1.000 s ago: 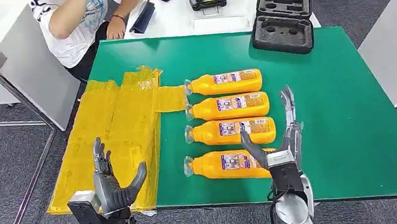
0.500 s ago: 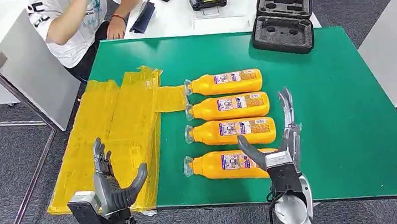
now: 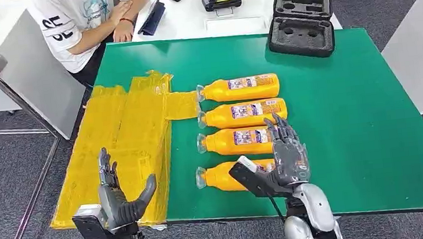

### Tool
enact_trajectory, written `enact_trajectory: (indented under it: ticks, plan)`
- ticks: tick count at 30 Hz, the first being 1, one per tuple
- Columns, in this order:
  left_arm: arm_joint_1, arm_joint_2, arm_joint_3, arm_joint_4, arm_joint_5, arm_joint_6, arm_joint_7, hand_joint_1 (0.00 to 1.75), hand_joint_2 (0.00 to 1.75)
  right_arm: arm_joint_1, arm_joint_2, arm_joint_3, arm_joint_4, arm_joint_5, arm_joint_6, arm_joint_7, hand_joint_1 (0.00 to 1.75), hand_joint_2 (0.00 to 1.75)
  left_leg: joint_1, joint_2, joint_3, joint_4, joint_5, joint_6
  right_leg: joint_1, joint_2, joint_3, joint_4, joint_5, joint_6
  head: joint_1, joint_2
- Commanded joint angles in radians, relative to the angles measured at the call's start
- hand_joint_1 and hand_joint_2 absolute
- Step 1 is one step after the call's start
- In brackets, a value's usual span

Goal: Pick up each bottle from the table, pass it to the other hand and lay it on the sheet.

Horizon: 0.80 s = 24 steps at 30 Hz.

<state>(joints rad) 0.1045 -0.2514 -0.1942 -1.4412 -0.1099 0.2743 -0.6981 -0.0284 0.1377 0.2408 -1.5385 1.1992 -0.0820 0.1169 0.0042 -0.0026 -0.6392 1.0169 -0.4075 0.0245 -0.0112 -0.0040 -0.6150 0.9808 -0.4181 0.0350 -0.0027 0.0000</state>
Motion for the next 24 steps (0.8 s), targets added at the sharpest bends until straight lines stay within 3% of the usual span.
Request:
enact_trajectory:
  ticks: [1,9,10,11,24]
  plan:
    - [0.014,0.005,0.032,-0.003,0.000,-0.002,0.007,0.00,1.75,-0.066,-0.131,0.107,0.038,0.081,0.053,0.062,0.00,1.75,0.000,0.002,0.005,-0.001,-0.002,-0.001,0.000,0.002,0.005,-0.001,-0.001,-0.001,0.000,0.000]
    - [0.003,0.005,0.039,0.020,0.003,-0.019,0.009,0.00,1.75,-0.067,-0.185,0.160,0.042,0.060,0.104,0.072,0.00,1.75,0.000,0.000,0.002,-0.001,-0.001,0.000,0.000,0.000,0.002,-0.001,0.000,-0.001,0.000,0.000]
    - [0.002,0.005,0.039,0.023,0.004,-0.021,0.008,0.00,1.75,-0.073,-0.190,0.164,0.057,0.053,0.115,0.074,0.00,1.75,0.000,0.001,0.010,-0.001,-0.004,-0.001,0.001,0.001,0.010,-0.001,-0.003,-0.002,0.000,0.000]
    - [0.002,0.004,0.038,0.023,0.004,-0.023,0.008,0.00,1.75,-0.078,-0.193,0.164,0.070,0.050,0.119,0.075,0.00,1.75,0.000,0.001,0.004,-0.001,-0.001,-0.001,0.000,0.001,0.004,-0.001,-0.001,-0.001,0.000,0.000]
    - [-0.034,0.005,0.035,0.074,0.007,-0.022,0.027,0.00,1.75,-0.102,-0.188,0.170,0.183,-0.038,0.144,0.064,0.00,1.75,0.000,0.000,0.003,-0.001,-0.001,-0.001,0.000,0.000,0.003,-0.002,0.000,-0.001,0.000,0.000]
